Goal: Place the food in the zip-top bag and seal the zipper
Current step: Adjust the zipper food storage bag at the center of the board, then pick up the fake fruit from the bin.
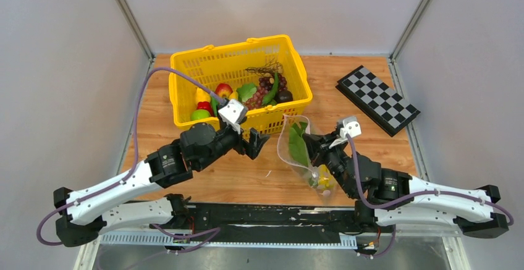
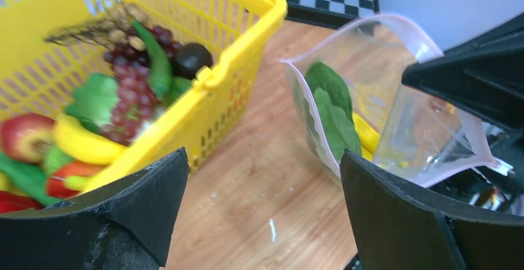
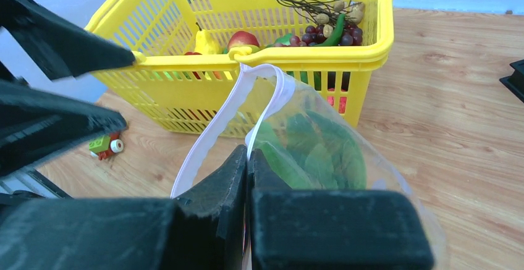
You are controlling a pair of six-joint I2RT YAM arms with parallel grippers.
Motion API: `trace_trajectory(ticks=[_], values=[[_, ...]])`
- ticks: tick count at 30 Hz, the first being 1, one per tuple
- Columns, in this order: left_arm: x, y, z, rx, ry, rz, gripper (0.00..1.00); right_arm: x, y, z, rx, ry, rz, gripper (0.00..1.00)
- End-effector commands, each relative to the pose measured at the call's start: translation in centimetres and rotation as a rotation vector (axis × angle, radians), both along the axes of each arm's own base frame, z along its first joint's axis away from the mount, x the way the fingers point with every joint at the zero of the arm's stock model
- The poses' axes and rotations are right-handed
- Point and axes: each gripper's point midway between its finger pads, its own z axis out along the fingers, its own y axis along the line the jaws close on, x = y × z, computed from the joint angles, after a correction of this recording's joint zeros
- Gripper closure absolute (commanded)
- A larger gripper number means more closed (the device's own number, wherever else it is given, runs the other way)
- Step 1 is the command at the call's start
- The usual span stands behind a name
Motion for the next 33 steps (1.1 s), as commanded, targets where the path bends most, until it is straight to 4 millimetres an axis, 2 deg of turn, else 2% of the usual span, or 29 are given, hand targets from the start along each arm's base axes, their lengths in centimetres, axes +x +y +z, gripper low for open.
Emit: trace_trajectory(ticks=[1,7,10,14,19,22,27,33], values=[[2.1,2.9,2.9,0.108,-0.115,0.117,0.00,0.0,0.2,1.9,0.112,-0.016,0.028,0.96],[5.0,4.4,3.2,0.166,-0.097,0.180,0.00,0.4,-1.4,2.1,0.170,-0.014,-0.018,0.97],[6.5,5.1,4.1,0.177,-0.115,0.208,0.00,0.5,-2.3,2.3,0.196,-0.020,-0.033,0.96],[9.1,5.9,4.5,0.215,-0.095,0.230,0.00,0.6,-3.5,2.6,0.201,-0.036,-0.059,0.96],[13.3,8.2,3.4,0.235,-0.044,0.315,0.00,0.5,-4.3,2.5,0.198,-0.047,-0.061,0.96],[16.3,8.7,2.1,0.199,0.008,0.318,0.00,0.6,-4.4,2.5,0.187,-0.057,-0.067,0.96],[20.3,8.1,-0.1,0.134,0.097,0.277,0.00,0.6,-4.3,2.8,0.166,-0.070,-0.059,0.95],[25.8,4.8,-2.0,0.055,0.121,0.246,0.00,0.6,-4.1,2.6,0.150,-0.081,-0.053,0.95]])
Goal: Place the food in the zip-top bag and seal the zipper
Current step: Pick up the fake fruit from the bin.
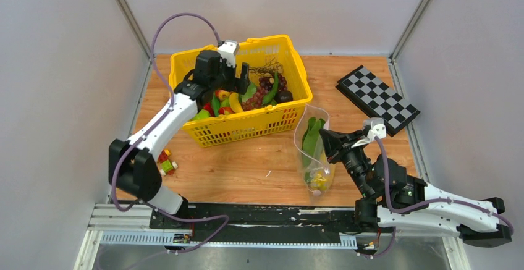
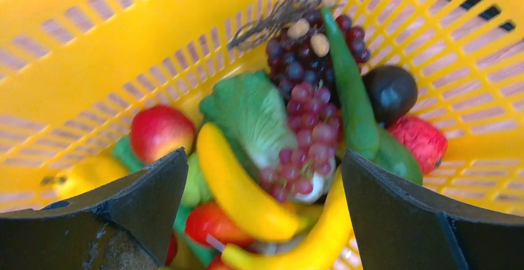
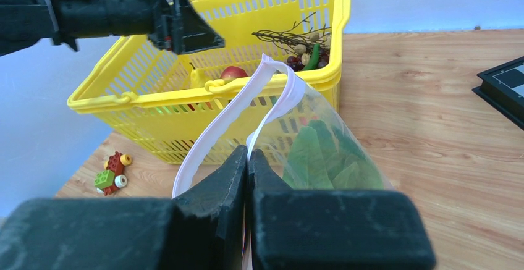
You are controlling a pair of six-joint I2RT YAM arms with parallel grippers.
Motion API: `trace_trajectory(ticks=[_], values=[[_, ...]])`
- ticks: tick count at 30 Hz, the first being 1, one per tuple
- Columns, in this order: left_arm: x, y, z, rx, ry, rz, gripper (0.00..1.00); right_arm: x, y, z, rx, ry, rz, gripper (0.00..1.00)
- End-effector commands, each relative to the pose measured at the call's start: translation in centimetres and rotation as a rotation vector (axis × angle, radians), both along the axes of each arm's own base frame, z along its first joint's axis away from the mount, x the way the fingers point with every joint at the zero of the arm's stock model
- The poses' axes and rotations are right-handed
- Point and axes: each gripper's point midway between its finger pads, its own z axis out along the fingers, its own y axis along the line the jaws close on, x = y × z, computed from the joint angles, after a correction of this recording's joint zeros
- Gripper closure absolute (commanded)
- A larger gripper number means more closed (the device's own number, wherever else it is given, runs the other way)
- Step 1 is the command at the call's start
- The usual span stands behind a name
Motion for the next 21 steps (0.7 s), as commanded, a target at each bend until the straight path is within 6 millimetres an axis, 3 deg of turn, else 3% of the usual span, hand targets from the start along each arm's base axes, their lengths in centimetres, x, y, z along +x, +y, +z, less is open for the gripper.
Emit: trace_trajectory(ticks=[1,6,11,15,18,21], values=[[4.3,-4.0,2.8,-0.162,-0.096,-0.057,0.00,0.1,0.0,1.1,0.029,-0.027,0.001,0.95],[8.9,-5.1,-0.5,-0.182,-0.080,-0.001,0.00,-0.2,0.3,1.4,0.055,-0.034,0.030,0.95],[11.7,-5.6,-2.2,-0.202,-0.090,0.044,0.02,-0.4,0.6,1.6,0.067,-0.039,0.051,0.95],[12.8,-5.6,-3.7,-0.245,-0.085,0.071,0.06,-0.4,0.7,1.6,0.068,-0.038,0.056,0.94],[13.3,-6.0,-4.1,-0.290,-0.090,0.062,0.19,-0.4,0.7,1.5,0.064,-0.039,0.053,0.94],[13.1,-6.6,-4.0,-0.329,-0.086,0.028,0.47,-0.3,0.5,1.3,0.066,-0.033,0.044,0.95]])
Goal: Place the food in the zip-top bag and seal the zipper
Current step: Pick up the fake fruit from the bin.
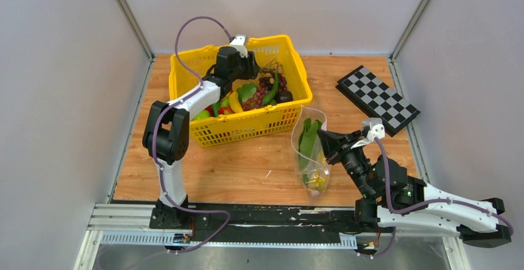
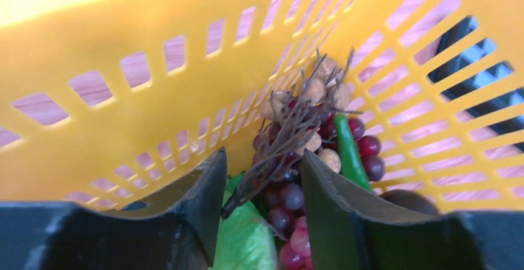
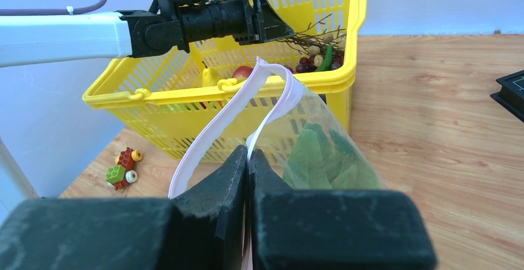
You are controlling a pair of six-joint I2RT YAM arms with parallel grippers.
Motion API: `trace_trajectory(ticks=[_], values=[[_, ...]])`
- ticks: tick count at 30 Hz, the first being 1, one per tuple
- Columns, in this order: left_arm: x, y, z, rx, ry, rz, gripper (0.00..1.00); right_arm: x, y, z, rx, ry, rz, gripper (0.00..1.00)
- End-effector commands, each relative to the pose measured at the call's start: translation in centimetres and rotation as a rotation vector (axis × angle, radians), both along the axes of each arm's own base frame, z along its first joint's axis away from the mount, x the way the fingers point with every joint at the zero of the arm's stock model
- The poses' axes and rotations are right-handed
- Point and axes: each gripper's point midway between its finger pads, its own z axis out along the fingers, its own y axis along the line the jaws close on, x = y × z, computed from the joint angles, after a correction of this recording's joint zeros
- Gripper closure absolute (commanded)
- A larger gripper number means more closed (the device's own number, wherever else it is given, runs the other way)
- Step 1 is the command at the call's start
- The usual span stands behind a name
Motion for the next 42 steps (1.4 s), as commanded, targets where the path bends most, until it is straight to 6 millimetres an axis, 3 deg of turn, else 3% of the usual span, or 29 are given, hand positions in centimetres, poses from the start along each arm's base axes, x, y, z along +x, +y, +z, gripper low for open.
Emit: trace_trajectory(ticks=[1,4,8,17,25,34,42], values=[[1.0,-0.8,2.9,-0.113,-0.096,-0.027,0.57,0.0,-0.3,1.1,0.059,-0.016,-0.002,0.95],[0.1,-1.0,3.9,-0.132,-0.118,-0.051,0.80,0.0,-0.4,1.0,0.066,-0.011,-0.005,0.95],[-0.8,-0.6,5.1,-0.128,-0.136,-0.059,1.00,0.0,-0.7,0.8,0.070,-0.006,-0.008,0.94],[-3.9,0.7,8.5,-0.112,-0.188,-0.075,1.00,-0.1,-1.4,0.0,0.081,0.015,-0.019,0.94],[-8.2,2.4,11.4,-0.092,-0.221,-0.089,1.00,0.0,-1.7,-0.7,0.076,0.034,-0.035,0.94],[-14.5,4.6,15.9,-0.092,-0.282,-0.113,1.00,-0.2,-0.9,-1.2,0.081,0.049,-0.011,0.94],[-21.6,5.6,19.3,-0.177,-0.321,-0.189,1.00,0.0,0.0,-1.4,0.063,0.060,-0.011,0.94]])
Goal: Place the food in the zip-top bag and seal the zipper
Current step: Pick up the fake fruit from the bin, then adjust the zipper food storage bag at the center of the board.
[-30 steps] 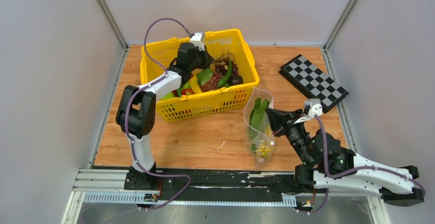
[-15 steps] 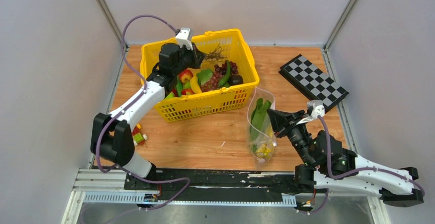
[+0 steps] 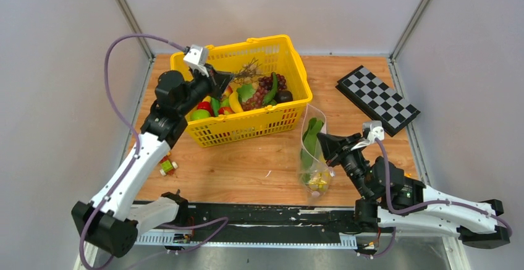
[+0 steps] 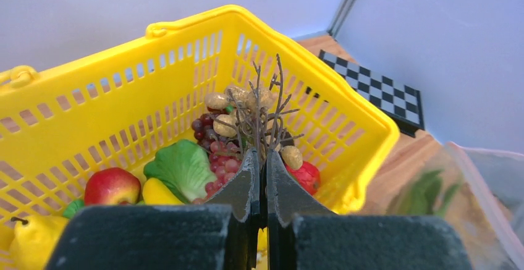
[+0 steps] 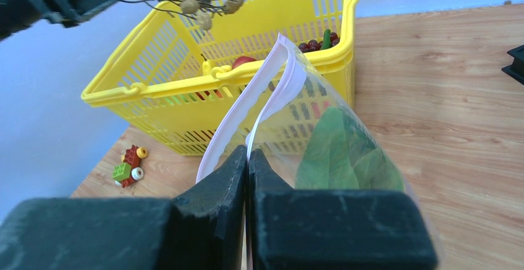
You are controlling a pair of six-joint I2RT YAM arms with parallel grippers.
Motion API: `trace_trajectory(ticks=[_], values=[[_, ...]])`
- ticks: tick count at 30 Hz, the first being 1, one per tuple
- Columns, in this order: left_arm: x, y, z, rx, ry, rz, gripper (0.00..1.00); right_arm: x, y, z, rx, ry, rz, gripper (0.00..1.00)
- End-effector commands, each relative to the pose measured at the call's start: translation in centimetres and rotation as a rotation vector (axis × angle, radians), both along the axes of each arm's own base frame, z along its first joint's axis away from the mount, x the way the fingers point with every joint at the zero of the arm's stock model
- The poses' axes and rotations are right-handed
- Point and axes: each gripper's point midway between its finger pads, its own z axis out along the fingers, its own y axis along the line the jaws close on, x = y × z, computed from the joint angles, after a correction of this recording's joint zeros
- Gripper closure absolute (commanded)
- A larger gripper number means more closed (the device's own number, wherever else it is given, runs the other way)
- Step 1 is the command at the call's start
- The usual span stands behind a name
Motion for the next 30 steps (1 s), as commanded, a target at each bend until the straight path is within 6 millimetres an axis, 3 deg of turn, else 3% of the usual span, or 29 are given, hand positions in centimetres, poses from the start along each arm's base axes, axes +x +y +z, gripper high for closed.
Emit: trace_trajectory(ticks=[1,8,15,24,27,30], values=[[-4.2,0.0,1.9,-0.056,-0.022,-0.089,1.00,0.1,0.5,0.1,0.017,0.008,-0.001,0.94],[-10.8,-2.4,5.0,-0.213,-0.067,-0.324,1.00,0.3,1.4,0.2,0.026,0.010,0.006,0.95],[-16.2,-5.6,6.7,-0.266,-0.089,-0.521,1.00,0.0,1.3,3.1,0.072,-0.013,0.024,0.99],[-17.4,-6.0,7.1,-0.311,-0.102,-0.554,1.00,0.3,-6.2,5.9,-0.034,0.029,-0.148,1.00],[-18.2,-6.0,7.9,-0.363,-0.121,-0.587,1.00,-0.2,-6.5,6.9,-0.048,0.008,-0.106,0.99],[-18.9,-6.3,8.5,-0.391,-0.129,-0.623,1.00,0.1,-5.7,6.4,-0.108,0.018,-0.115,0.98]])
